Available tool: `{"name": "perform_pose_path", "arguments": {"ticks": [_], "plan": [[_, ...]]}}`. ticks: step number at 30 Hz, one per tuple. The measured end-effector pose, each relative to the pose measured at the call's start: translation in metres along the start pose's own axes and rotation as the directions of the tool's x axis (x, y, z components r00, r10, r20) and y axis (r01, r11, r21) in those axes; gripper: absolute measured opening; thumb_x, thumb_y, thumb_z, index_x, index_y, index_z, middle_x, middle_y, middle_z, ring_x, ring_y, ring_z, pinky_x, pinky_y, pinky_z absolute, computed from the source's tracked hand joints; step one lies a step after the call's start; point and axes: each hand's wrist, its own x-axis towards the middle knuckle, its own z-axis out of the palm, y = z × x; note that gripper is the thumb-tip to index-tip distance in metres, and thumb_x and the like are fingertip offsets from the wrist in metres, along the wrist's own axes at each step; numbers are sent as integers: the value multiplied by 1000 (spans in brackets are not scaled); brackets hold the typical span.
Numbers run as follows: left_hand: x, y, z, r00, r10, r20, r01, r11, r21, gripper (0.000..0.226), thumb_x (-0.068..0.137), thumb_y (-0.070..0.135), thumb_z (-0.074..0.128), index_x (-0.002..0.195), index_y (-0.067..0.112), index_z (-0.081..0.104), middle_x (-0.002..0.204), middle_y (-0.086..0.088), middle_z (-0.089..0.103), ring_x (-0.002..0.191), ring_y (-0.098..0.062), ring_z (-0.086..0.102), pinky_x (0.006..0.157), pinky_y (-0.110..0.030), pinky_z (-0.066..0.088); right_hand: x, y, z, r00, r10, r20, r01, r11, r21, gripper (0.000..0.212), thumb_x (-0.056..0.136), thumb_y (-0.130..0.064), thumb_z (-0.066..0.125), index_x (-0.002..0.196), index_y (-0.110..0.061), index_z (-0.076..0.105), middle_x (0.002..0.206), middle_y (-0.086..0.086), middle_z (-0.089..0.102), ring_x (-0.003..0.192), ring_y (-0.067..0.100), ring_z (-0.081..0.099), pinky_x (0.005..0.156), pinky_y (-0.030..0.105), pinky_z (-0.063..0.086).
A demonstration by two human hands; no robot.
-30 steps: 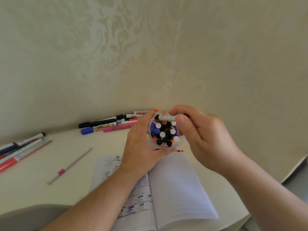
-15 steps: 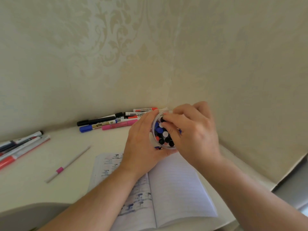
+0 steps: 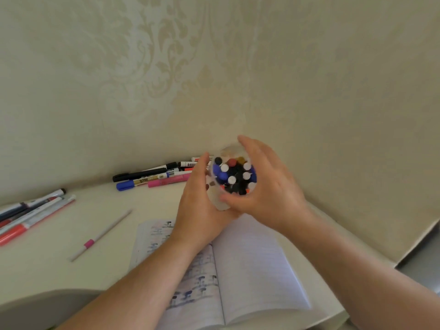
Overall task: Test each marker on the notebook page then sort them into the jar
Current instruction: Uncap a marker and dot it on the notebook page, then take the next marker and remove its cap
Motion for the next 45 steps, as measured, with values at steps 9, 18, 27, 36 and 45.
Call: {"name": "perform_pose_path", "arguments": {"ticks": [9,18,27,36,45], "plan": [[-12,-7,-32,816,-232,530,-64,875,481,102,62,85,72,143,45,25,130,20,40,124,-5,39,109,-34,40,41,50,-50,951,308,-35,-310,948,-77,103,79,-75,70,158,-49,9,152,-1,50,133,24,54,99,46,50],[10,-31,-50,852,-255,458,-79,801,594,94,60,89,68,135,46,32,121,19,45,118,-10,40,106,-36,36,66,26,-34,995,4,-99,-49,889,-456,60,91,-46,63,146,-25,50,146,4,54,133,39,41,103,54,47],[15,-38,-47,942,-147,301,29,932,362,13,81,28,53,94,25,51,97,8,50,96,-17,44,80,-33,40,115,-33,122,814,29,580,-43,999,10,26,103,-24,56,120,-20,75,121,0,71,110,21,64,96,36,51],[16,-41,-60,975,-223,9,223,974,37,19,81,-3,49,82,15,50,81,2,49,73,-13,44,63,-28,36,122,-21,160,793,34,609,213,920,-330,15,101,-28,56,110,-25,68,112,1,66,111,26,54,89,44,51],[10,-38,-50,992,-49,118,14,959,283,28,89,52,60,108,36,49,94,14,53,82,-8,53,72,-31,47,50,-5,72,843,316,435,-535,570,623,26,110,-36,49,102,-20,68,80,-2,54,72,14,45,66,30,41]]}}
